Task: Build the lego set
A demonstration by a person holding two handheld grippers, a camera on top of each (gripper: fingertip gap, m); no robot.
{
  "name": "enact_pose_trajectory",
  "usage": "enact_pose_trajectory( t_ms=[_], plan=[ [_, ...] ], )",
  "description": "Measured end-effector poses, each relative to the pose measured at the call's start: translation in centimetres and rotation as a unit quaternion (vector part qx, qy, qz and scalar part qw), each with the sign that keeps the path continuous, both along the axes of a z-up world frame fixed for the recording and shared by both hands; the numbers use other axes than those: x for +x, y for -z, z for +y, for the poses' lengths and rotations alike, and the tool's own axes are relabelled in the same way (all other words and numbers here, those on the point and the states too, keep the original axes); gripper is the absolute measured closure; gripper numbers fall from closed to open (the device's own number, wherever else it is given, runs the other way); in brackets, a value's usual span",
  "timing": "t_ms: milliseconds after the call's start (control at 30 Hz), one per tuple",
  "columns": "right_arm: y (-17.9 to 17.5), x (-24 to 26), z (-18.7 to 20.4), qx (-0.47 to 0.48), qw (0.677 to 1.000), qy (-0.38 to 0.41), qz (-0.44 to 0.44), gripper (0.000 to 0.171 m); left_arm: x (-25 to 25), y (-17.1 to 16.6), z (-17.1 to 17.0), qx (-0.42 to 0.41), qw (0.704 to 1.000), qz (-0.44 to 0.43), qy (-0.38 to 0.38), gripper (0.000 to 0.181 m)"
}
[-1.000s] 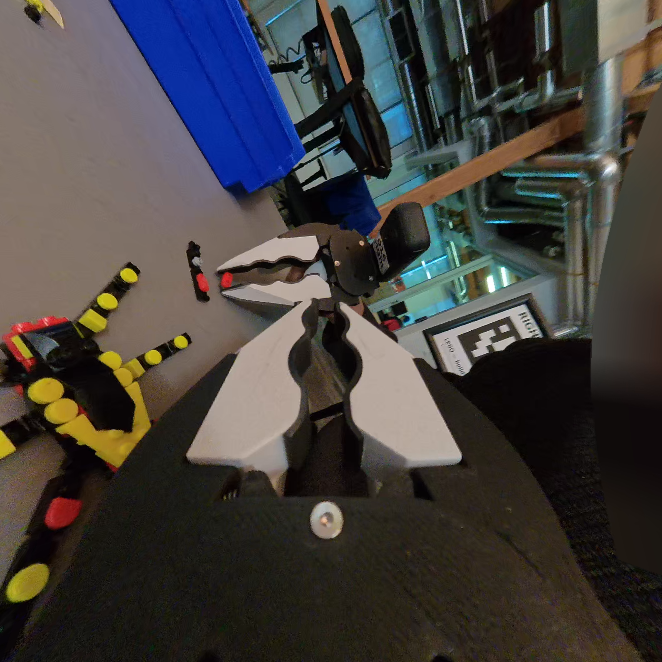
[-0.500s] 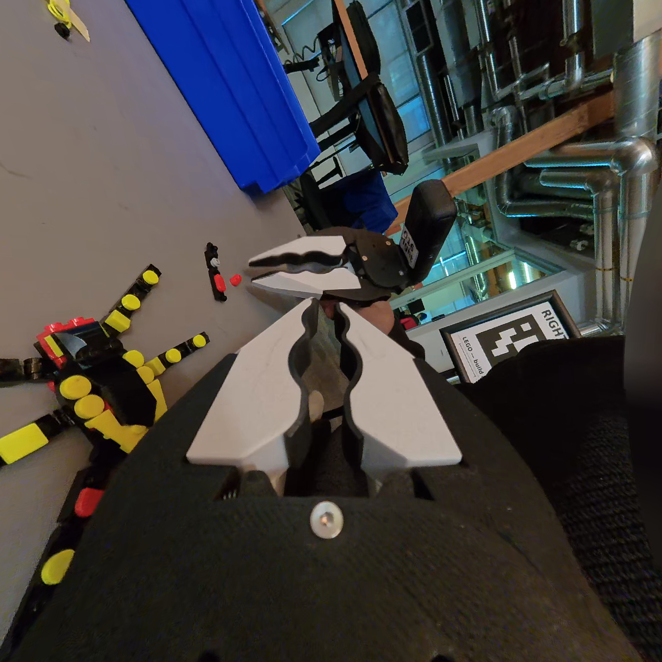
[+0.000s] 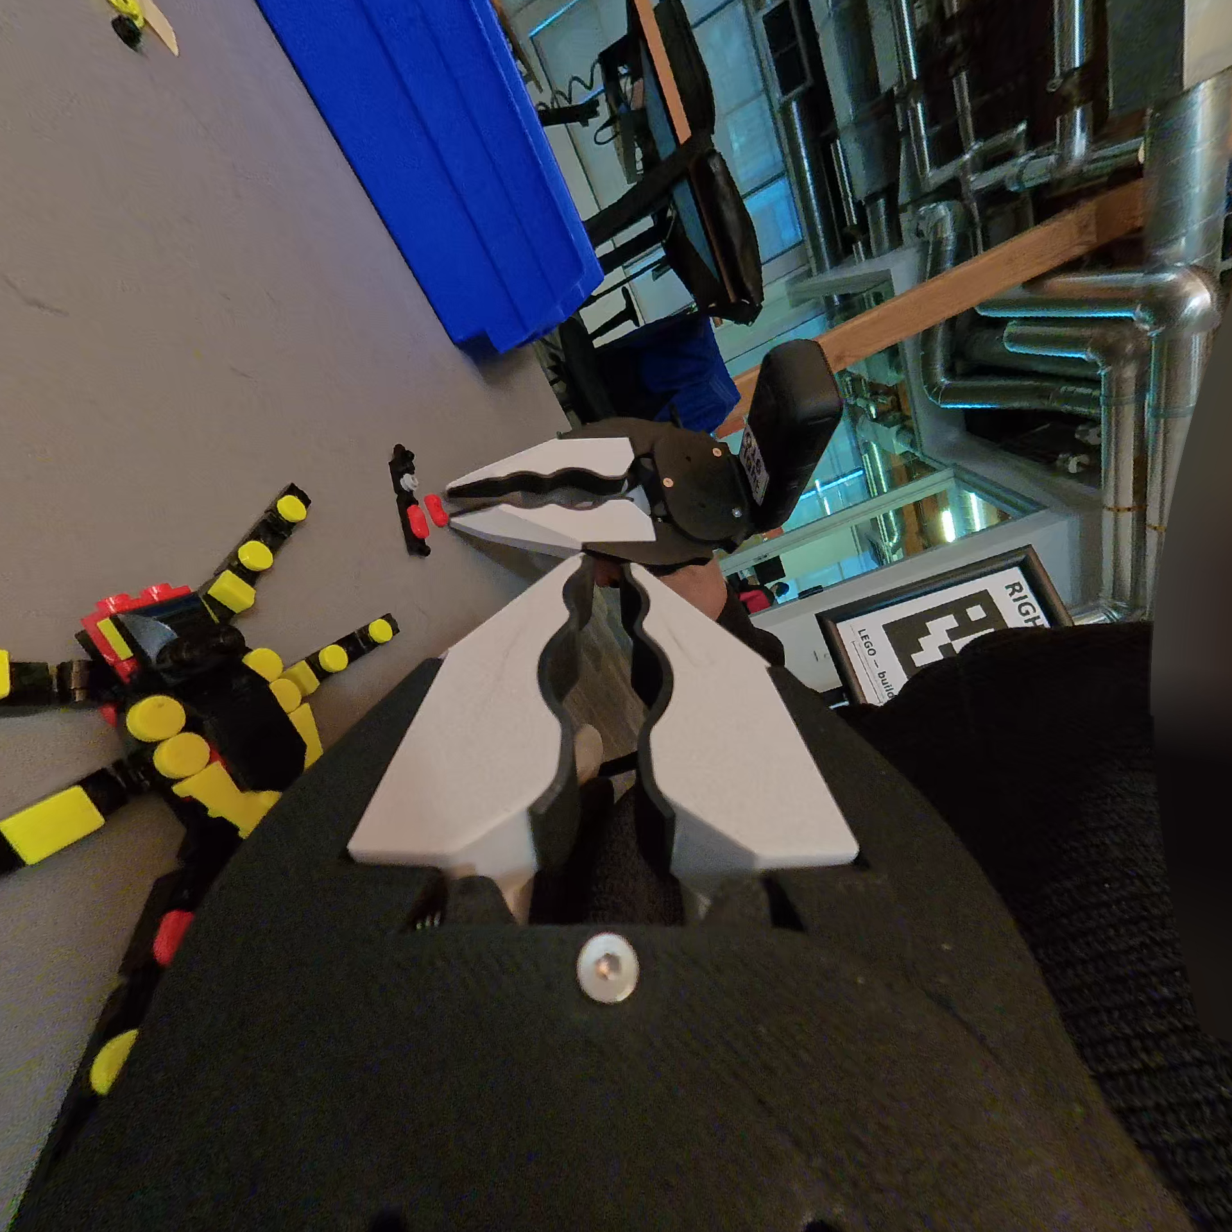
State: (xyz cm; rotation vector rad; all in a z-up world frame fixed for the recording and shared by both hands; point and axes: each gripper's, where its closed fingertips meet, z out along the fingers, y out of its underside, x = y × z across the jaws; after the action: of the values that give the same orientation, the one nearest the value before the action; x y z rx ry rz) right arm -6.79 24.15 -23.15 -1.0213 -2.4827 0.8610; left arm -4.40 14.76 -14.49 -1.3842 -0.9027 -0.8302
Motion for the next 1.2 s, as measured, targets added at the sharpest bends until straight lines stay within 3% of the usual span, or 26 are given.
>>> enact_pose_trajectory(
  t_ms=[33, 133, 200, 300, 433, 667, 1200],
  plan=[
    [-0.3, 0.1, -0.1, -0.006, 1.000, -0.009, 0.006, 0.158, 0.0, 0.0, 0.0, 0.000, 1.000, 0.000, -0.001, 0.176],
    [-1.7, 0.4, -1.2, -0.045, 0.997, -0.060, 0.031, 0.139, 0.0, 0.0, -0.1, 0.001, 1.000, 0.001, 0.001, 0.176],
    [-2.7, 0.5, -1.7, -0.085, 0.991, -0.096, 0.038, 0.114, 0.1, -0.1, 0.0, 0.002, 1.000, -0.001, 0.001, 0.176],
    [-2.8, 0.1, -0.6, -0.116, 0.988, -0.102, 0.003, 0.111, 0.3, -0.2, 0.1, 0.005, 1.000, -0.002, 0.005, 0.176],
    [-1.7, 0.4, -0.6, -0.102, 0.986, -0.132, -0.020, 0.131, 0.5, -0.2, 0.1, 0.007, 1.000, -0.002, 0.009, 0.176],
    [-0.8, 0.1, -1.2, -0.064, 0.987, -0.146, -0.004, 0.145, 0.5, -0.1, 0.1, 0.000, 1.000, 0.006, 0.010, 0.176],
    [0.2, -0.4, -1.0, -0.049, 0.989, -0.140, -0.010, 0.153, 0.4, -0.3, -0.2, 0.015, 1.000, -0.016, 0.010, 0.176]
  ],
)
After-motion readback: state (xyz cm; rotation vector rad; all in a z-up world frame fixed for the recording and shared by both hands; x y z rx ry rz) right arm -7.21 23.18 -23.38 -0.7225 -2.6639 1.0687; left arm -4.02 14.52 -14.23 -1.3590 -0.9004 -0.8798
